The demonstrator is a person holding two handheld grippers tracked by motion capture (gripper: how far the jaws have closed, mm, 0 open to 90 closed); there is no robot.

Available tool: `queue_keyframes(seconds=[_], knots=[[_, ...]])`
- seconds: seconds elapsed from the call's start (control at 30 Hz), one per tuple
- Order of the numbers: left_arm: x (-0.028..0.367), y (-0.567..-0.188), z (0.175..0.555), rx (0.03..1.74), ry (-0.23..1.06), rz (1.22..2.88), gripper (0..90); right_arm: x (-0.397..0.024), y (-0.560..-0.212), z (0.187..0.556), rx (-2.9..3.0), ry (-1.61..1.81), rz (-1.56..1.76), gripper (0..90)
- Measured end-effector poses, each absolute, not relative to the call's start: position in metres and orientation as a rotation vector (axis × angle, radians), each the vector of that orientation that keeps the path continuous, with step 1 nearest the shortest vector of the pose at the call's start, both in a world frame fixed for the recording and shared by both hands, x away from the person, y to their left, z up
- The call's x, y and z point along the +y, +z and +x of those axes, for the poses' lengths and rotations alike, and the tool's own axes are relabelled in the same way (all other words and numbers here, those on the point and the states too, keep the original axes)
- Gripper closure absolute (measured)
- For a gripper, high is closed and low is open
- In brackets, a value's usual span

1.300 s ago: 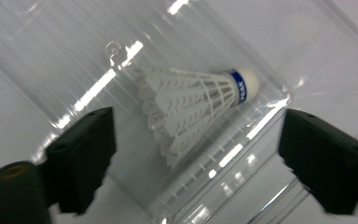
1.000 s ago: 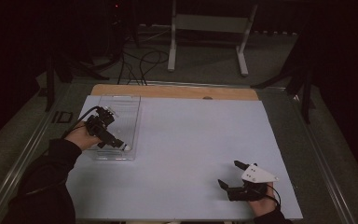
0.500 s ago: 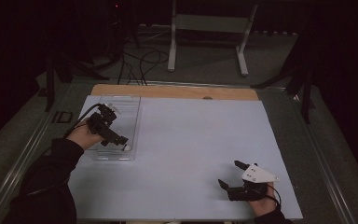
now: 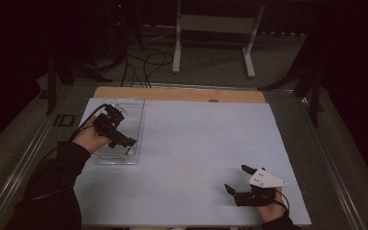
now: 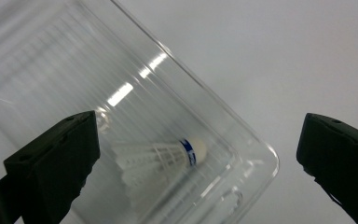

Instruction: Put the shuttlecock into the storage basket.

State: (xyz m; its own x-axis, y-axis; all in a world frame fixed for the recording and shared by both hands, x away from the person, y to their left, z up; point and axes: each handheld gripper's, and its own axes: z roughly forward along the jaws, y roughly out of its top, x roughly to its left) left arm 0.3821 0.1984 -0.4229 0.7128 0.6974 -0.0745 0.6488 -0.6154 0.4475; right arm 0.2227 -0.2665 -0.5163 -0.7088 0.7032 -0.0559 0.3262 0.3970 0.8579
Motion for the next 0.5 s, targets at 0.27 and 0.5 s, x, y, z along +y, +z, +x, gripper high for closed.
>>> queue_keyframes(seconds=[0.27,0.5], knots=[[0.188,-0.415,0.382,1.000,0.158,2.447,0.1,-0.267,-0.517,0.223,2.248,1.245,0.893,9.5],[0.174,-0.409,0.378,0.957,0.146,2.454,0.1,-0.267,-0.517,0.223,2.248,1.246,0.893,9.4]])
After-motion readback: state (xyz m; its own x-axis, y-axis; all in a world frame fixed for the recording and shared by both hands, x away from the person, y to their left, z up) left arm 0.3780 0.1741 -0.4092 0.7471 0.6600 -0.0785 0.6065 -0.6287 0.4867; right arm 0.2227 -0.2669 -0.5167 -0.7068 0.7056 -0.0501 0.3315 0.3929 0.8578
